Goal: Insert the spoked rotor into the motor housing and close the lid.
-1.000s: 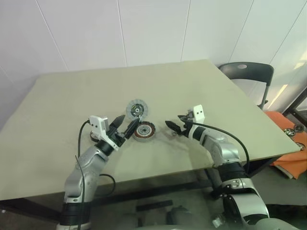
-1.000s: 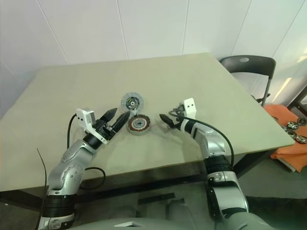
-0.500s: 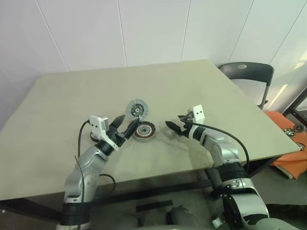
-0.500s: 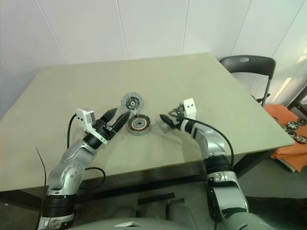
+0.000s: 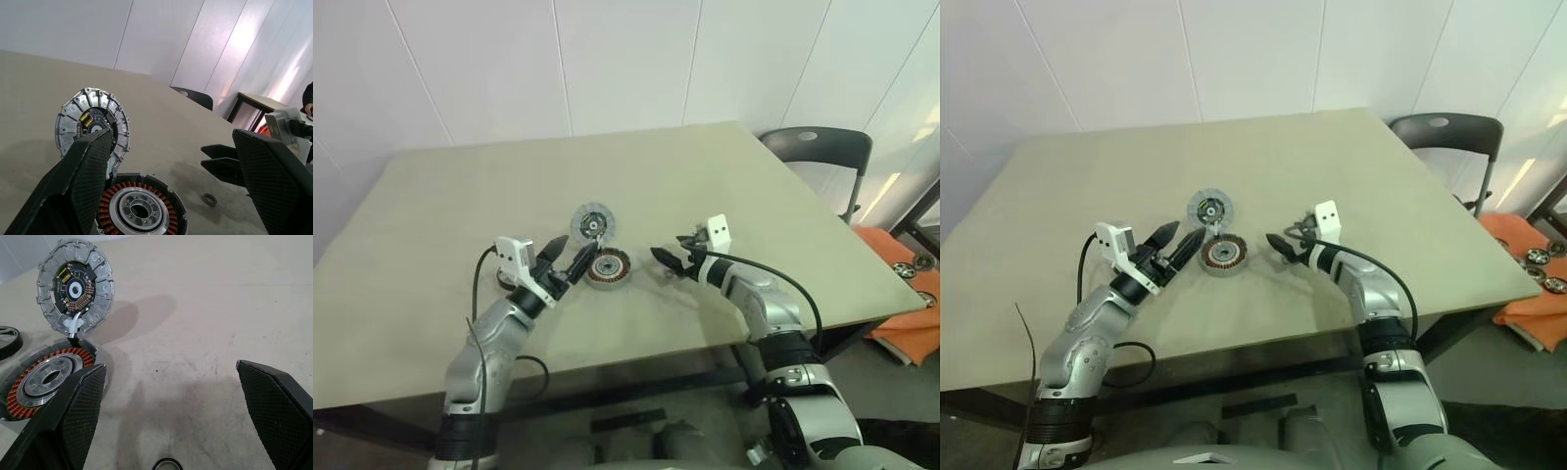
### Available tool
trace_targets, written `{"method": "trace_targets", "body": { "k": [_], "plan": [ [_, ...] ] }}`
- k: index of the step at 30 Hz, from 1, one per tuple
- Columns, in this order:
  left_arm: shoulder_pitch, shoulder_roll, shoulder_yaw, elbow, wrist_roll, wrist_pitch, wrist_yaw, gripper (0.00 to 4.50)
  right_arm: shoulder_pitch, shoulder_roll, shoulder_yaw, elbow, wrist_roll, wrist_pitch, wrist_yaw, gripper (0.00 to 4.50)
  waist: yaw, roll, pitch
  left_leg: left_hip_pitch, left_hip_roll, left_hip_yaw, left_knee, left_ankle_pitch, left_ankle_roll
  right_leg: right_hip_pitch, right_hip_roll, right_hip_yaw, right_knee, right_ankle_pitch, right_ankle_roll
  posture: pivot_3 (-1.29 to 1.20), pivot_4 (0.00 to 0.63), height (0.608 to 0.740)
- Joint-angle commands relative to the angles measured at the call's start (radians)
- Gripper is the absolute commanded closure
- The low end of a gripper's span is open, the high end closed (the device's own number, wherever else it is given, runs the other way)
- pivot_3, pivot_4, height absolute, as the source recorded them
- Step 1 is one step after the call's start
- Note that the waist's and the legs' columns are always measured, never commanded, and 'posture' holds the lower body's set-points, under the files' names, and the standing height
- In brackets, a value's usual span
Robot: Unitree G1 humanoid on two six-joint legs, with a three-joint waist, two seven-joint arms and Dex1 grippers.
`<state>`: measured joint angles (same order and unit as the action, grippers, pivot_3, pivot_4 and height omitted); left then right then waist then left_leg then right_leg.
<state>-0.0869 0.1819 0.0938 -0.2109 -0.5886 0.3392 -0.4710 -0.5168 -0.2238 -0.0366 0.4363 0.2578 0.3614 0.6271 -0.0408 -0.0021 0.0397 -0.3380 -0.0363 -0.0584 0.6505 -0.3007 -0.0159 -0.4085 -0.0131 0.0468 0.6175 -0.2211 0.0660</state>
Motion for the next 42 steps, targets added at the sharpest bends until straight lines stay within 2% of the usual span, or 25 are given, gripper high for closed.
{"method": "trace_targets", "body": {
  "k": [1,42],
  "plan": [
    [-0.016,-0.001,0.005,-0.021,0.004,-0.013,0.004,0.32,-0.023,0.002,-0.003,-0.022,0.006,-0.018,0.005,0.06,0.000,0.000,0.000,0.000,0.000,0.000,0.000,0.000,0.000,0.000,0.000,0.000,0.000,0.000,0.000,0.00,0.000,0.740],
    [-0.025,-0.005,0.004,-0.015,0.006,-0.011,0.002,0.32,-0.028,-0.002,-0.002,-0.004,-0.004,-0.037,0.002,0.06,0.000,0.000,0.000,0.000,0.000,0.000,0.000,0.000,0.000,0.000,0.000,0.000,0.000,0.000,0.000,0.00,0.000,0.740]
  ]
}}
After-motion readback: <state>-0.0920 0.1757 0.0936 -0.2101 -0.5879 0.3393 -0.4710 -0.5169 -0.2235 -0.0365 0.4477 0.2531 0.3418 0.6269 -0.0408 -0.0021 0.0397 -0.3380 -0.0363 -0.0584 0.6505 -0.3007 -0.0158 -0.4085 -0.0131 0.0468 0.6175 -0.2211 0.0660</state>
